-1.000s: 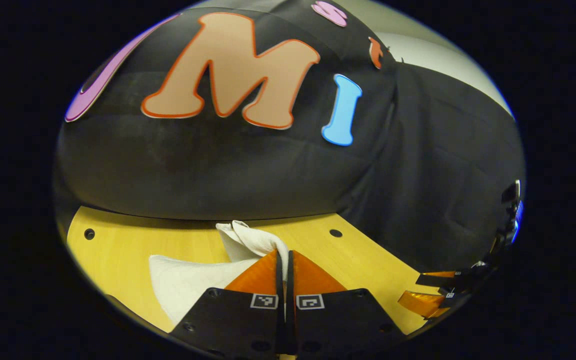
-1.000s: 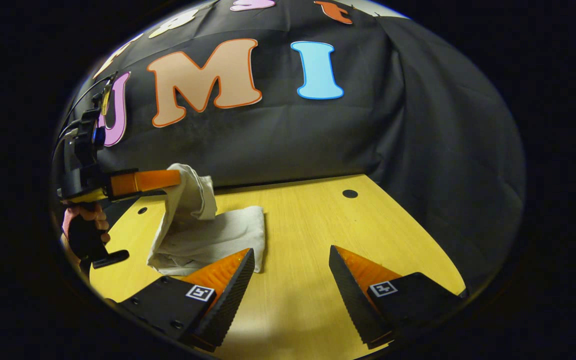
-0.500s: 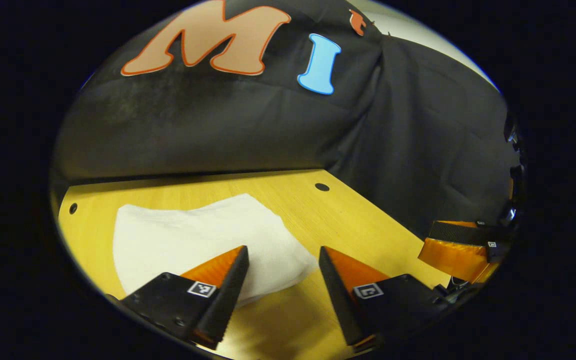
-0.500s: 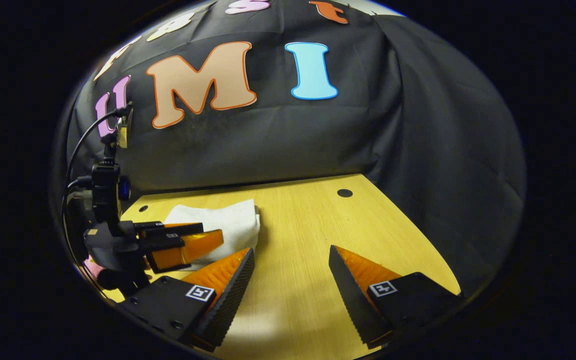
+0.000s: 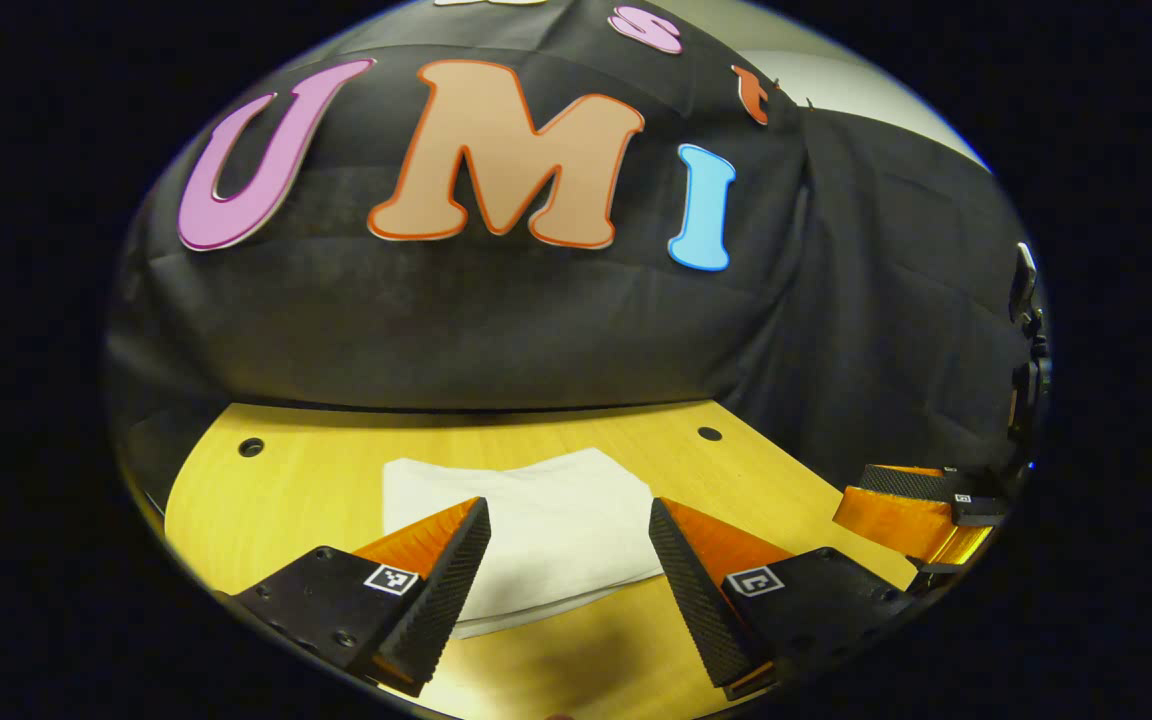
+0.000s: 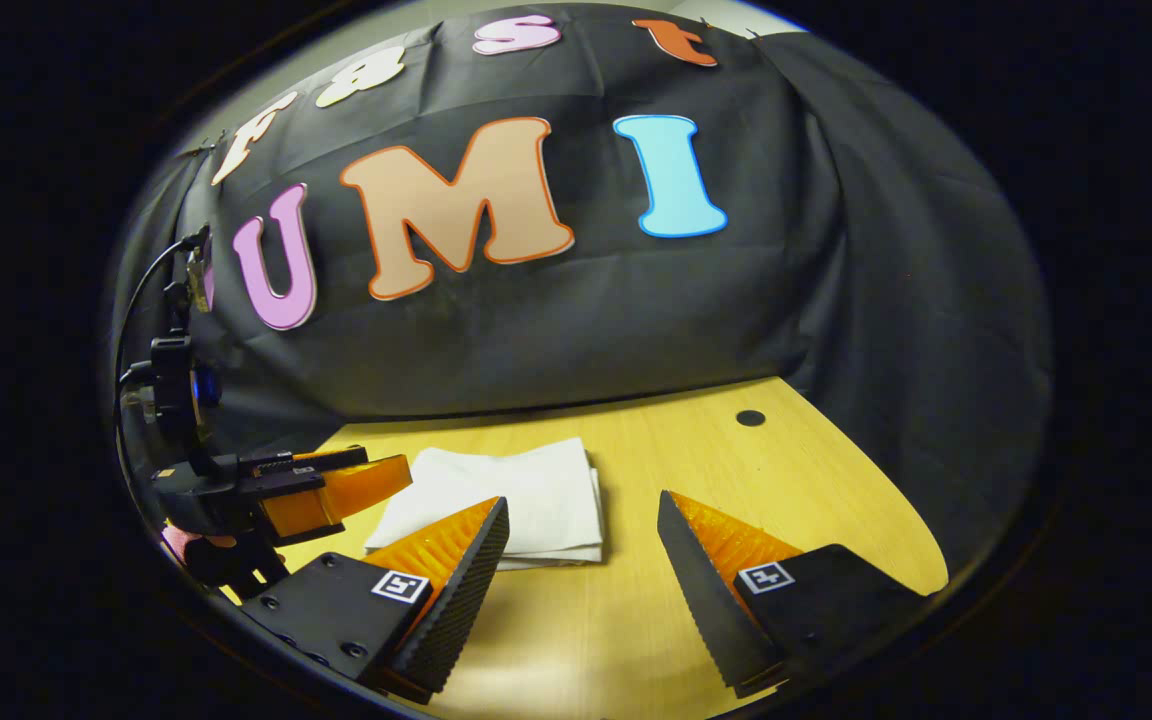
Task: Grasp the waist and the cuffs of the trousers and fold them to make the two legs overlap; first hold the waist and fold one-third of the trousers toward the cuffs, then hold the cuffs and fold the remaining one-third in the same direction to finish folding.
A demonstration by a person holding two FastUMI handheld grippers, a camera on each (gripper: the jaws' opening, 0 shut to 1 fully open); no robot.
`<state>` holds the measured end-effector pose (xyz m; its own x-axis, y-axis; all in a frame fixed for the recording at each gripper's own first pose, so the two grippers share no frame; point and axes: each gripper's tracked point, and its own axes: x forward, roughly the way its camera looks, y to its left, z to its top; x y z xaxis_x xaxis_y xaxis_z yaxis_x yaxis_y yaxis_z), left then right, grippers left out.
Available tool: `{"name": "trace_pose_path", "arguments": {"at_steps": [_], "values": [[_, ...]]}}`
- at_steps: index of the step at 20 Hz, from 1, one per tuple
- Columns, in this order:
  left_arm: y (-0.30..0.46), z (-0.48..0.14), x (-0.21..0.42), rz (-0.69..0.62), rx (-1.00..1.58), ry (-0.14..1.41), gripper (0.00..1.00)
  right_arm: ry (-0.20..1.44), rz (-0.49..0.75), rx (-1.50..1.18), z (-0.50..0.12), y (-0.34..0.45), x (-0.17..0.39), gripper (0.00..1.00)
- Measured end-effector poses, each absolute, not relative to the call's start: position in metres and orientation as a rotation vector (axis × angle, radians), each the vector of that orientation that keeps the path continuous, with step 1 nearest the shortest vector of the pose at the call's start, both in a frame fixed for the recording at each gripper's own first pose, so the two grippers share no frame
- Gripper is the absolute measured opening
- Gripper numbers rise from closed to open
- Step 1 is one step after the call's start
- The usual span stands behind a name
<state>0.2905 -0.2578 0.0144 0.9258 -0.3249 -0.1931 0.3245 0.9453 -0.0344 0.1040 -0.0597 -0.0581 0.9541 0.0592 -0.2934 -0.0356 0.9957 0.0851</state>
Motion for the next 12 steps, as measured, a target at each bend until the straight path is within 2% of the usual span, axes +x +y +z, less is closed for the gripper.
{"name": "trace_pose_path", "arguments": {"at_steps": [1, 2, 3, 12], "values": [[-0.245, 0.015, 0.284, -0.313, -0.002, 0.194, 0.95, 0.291, 0.061, 0.079, -0.053, -0.052, 0.103, 0.97], [-0.231, 0.017, 0.277, -0.292, -0.004, 0.188, 0.95, 0.282, 0.073, 0.075, -0.049, -0.045, 0.100, 0.92], [-0.219, 0.019, 0.271, -0.268, -0.007, 0.179, 0.95, 0.276, 0.077, 0.068, -0.046, -0.040, 0.097, 0.97], [-0.173, 0.023, 0.228, -0.179, -0.016, 0.187, 0.95, 0.277, 0.096, 0.044, -0.041, -0.024, 0.063, 0.96]]}}
